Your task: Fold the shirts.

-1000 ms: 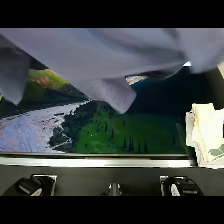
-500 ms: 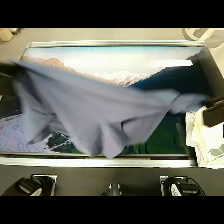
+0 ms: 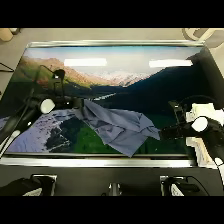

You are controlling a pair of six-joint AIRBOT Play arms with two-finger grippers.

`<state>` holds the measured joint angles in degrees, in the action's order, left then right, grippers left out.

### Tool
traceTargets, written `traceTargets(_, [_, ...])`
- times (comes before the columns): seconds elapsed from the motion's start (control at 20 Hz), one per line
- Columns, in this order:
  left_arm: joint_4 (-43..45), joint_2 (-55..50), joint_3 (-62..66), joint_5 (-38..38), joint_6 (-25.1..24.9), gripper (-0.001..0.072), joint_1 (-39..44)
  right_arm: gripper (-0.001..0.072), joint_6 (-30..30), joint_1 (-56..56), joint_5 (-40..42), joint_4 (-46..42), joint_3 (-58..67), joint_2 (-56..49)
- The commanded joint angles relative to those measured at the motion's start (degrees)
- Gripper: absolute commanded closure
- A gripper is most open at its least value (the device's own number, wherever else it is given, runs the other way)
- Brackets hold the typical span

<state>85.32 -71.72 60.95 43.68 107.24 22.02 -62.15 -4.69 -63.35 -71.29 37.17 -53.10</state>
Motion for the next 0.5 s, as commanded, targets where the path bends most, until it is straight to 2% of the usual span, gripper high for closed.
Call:
traceTargets(0.0, [-5.5,-9.4,8.4,10.3,-5.6,0.009,-2.2,0.0689,0.1,0.0,2.2,1.7,-2.1,-1.7])
traceTargets(0.05, [-5.2,-10.2,12.0,17.3,-8.9,0.0011,-4.1,0.0689,1.0,0.0,1.8,1.6,-2.1,-1.7])
traceTargets(0.1, [-5.2,-10.3,15.0,24.1,-12.1,0.0017,-6.3,0.0689,2.3,0.0,1.4,1.6,-2.1,-1.7])
traceTargets(0.2, [-5.7,-8.6,17.1,32.8,-13.0,0.0026,-10.7,0.0688,3.6,0.0,0.6,1.6,-2.1,-1.7])
traceTargets(0.25, [-6.3,-7.2,16.6,34.6,-13.0,0.003,-12.2,0.0688,3.7,0.0,0.3,1.4,-2.1,-1.7])
traceTargets(0.3, [-8.0,-5.4,14.8,34.9,-13.0,0.0085,-12.8,0.0688,3.7,0.0,0.3,1.1,-2.1,-1.7])
traceTargets(0.35, [-11.3,-4.0,12.2,34.7,-13.0,0.0206,-12.8,0.0688,3.7,0.0,0.4,0.9,-2.1,-1.7])
traceTargets(0.4, [-15.3,-3.1,8.8,34.6,-13.0,0.0212,-11.9,0.0688,3.7,0.0,0.4,0.7,-2.1,-1.7])
traceTargets(0.45, [-18.6,-3.0,5.4,33.5,-13.0,0.0181,-10.3,0.0688,3.7,0.0,0.5,0.6,-2.1,-1.7])
